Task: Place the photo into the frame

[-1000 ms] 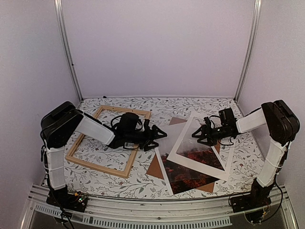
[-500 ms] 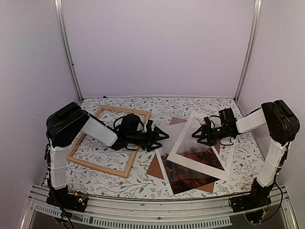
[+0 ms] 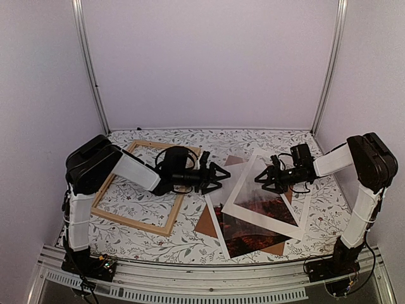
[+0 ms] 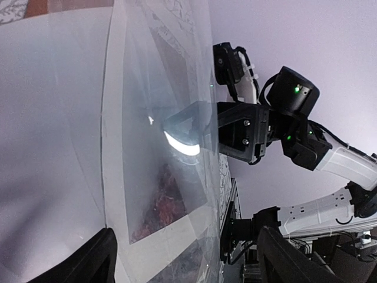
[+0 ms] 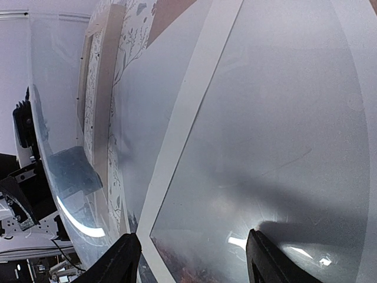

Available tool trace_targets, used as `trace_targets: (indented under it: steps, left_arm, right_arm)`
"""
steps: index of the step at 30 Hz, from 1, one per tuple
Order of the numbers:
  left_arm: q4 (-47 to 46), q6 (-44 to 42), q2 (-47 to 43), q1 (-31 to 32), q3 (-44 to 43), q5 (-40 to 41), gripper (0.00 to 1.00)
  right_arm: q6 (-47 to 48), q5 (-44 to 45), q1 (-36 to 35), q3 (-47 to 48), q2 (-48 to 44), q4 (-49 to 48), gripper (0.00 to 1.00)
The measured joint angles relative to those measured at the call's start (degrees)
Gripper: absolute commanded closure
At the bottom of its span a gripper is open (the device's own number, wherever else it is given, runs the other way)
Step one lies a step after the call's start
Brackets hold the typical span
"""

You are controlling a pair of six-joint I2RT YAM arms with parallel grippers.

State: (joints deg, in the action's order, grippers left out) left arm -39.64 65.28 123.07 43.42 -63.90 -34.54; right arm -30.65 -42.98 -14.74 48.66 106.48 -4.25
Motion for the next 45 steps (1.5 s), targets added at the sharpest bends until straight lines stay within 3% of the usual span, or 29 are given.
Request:
trace_targets:
  steps: [22,30,45]
  left_arm:
    - [-1.25,-8.37,1.79,0.02,-7.54,-4.94,0.15]
    - [-0.11,-10.10,1.81,0.07,-7.26,-4.20,0.17]
    - [-6.23,-9.55,1.81,0.07,-1.70,-3.58,0.17]
  right_arm:
    - [1.05,0.02,0.00,0.50,0.00,1.03,0.33]
    - [1.77,0.24,-0.07,1.27,0.11,2.40,0.34]
    - [3.69,1.95,-0.59,2.99,0.11,6.01,0.33]
